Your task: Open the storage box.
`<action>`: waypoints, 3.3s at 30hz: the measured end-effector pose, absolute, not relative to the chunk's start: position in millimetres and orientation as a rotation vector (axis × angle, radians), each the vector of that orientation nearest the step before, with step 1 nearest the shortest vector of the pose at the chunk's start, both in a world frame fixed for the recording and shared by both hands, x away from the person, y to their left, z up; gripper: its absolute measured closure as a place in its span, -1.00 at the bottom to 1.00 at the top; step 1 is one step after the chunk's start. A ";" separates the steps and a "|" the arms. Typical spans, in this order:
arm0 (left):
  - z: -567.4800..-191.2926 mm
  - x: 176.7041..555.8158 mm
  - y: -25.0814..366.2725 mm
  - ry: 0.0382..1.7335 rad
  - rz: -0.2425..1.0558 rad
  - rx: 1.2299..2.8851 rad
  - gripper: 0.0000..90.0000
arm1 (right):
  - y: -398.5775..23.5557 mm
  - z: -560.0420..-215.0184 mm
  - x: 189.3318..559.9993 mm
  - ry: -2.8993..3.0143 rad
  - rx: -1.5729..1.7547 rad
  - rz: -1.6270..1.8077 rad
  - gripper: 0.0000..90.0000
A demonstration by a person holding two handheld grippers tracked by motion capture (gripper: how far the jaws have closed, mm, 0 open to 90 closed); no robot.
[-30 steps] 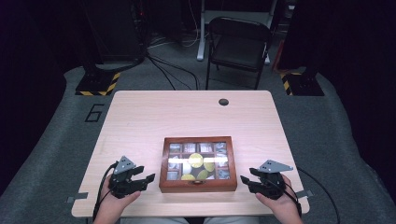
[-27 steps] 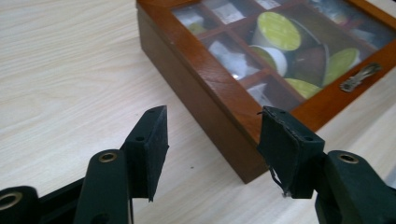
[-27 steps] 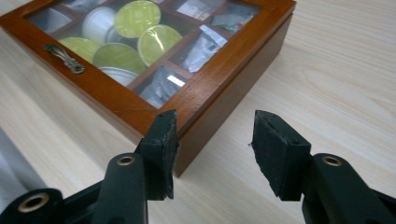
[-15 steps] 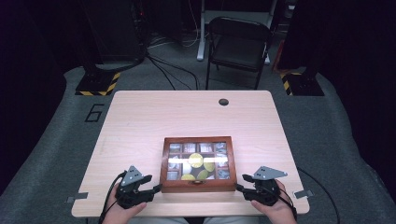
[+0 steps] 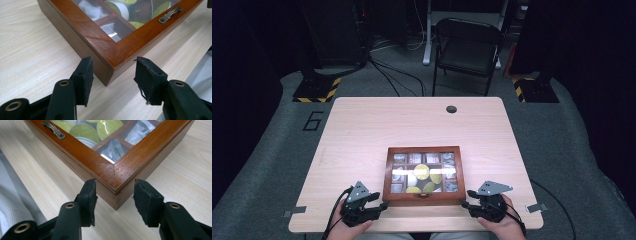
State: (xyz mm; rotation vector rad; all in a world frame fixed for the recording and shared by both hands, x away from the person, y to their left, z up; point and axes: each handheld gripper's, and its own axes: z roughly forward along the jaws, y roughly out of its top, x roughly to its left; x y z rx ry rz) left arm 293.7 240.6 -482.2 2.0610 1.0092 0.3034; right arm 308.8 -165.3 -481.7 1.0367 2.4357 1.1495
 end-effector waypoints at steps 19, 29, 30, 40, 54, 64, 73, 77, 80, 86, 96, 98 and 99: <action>-488.5 295.2 235.3 1.009 0.318 2.083 0.30 | -164.6 -485.4 309.0 2.447 0.993 1.113 0.39; -488.3 295.1 235.0 1.014 0.306 2.073 0.29 | -162.6 -485.3 307.8 2.434 0.970 1.084 0.43; -488.7 295.1 234.6 1.016 0.316 2.068 0.29 | -162.6 -485.2 308.0 2.435 0.971 1.086 0.43; -485.5 295.7 235.0 0.998 0.325 2.036 0.23 | -161.5 -482.7 308.6 2.416 0.985 1.108 0.41; -472.4 297.2 234.3 0.992 0.329 1.950 0.08 | -162.4 -470.1 312.9 2.359 1.064 1.220 0.34; -461.2 302.6 234.7 0.997 0.345 1.914 0.02 | -163.9 -456.2 318.5 2.339 1.053 1.240 0.25; -455.5 306.9 233.6 1.009 0.325 1.897 0.02 | -163.9 -449.8 320.2 2.332 1.055 1.254 0.25; -450.8 308.8 232.4 1.006 0.349 1.890 0.02 | -159.3 -446.9 320.7 2.344 1.025 1.258 0.26; -446.8 311.6 233.3 1.013 0.361 1.871 0.03 | -155.4 -443.7 320.9 2.332 1.007 1.247 0.26; -439.3 315.6 236.1 0.999 0.389 1.864 0.02 | -158.7 -435.5 326.4 2.297 1.029 1.250 0.23; -429.2 321.5 236.3 0.975 0.411 1.850 0.02 | -165.0 -422.2 333.0 2.246 1.042 1.281 0.15; -425.1 323.4 235.9 0.961 0.432 1.860 0.02 | -163.9 -419.2 334.3 2.244 1.027 1.284 0.15; -423.8 324.0 235.8 0.958 0.435 1.860 0.02 | -163.2 -417.4 335.0 2.240 1.010 1.288 0.15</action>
